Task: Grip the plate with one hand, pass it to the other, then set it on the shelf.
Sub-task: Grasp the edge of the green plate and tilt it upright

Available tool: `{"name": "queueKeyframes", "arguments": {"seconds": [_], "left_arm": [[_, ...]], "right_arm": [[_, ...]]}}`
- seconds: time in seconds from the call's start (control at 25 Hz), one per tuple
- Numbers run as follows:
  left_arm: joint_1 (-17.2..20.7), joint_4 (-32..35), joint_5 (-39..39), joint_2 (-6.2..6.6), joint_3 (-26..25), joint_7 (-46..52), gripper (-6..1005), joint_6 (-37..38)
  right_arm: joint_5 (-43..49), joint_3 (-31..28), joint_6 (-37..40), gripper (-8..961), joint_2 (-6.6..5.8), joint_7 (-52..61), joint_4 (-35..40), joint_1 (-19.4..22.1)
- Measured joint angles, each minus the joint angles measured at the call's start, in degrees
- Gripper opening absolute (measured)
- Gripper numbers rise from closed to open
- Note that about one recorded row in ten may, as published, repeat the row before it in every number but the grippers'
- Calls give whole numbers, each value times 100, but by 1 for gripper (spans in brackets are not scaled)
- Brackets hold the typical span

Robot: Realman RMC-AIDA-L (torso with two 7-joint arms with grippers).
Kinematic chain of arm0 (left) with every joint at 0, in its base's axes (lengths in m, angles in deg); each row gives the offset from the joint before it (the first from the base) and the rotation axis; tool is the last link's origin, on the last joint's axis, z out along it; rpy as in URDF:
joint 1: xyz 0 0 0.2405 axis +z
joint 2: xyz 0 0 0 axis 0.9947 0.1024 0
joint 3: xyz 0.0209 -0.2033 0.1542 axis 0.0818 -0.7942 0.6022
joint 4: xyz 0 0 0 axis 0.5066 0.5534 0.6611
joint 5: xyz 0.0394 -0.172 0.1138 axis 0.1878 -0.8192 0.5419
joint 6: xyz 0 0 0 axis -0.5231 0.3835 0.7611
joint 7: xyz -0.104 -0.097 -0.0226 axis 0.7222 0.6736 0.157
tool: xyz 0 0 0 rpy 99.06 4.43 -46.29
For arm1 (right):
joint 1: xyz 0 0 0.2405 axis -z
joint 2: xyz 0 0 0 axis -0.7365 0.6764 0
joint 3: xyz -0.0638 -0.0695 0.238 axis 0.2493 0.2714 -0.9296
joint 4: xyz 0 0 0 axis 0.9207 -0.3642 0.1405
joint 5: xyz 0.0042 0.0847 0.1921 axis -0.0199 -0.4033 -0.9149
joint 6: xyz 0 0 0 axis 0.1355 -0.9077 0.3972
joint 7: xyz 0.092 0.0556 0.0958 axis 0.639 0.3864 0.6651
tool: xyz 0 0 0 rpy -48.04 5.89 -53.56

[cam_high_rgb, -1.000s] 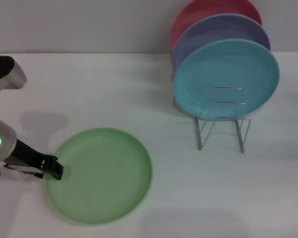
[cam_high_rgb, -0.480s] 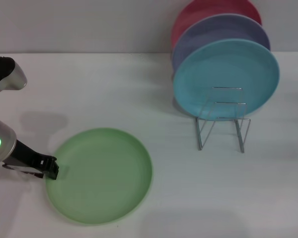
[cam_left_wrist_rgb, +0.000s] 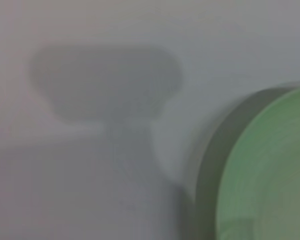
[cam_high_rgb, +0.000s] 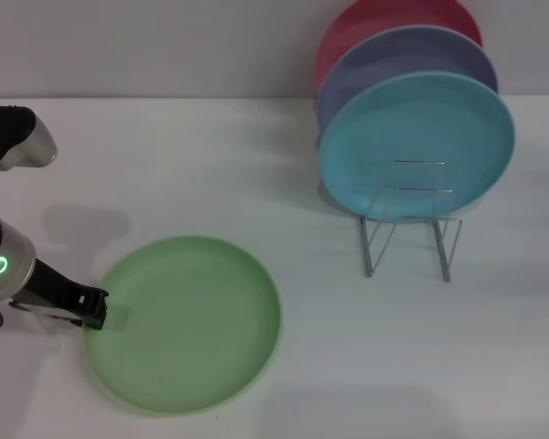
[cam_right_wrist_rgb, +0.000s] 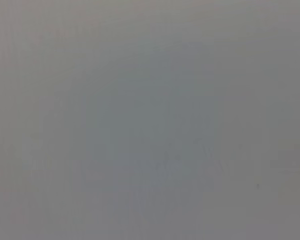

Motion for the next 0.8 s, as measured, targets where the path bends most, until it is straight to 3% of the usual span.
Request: {"name": "queueKeyframes", "arguments": {"seconds": [0.28,0.8], "left_arm": [[-6,20,-2,-2,41,-16,149,10],[38,25,1,-2,53,-22,95,90]], "right_arm": [[0,0,14,716,0,5,0,4],[0,76,16,717,0,10,-1,20]]}}
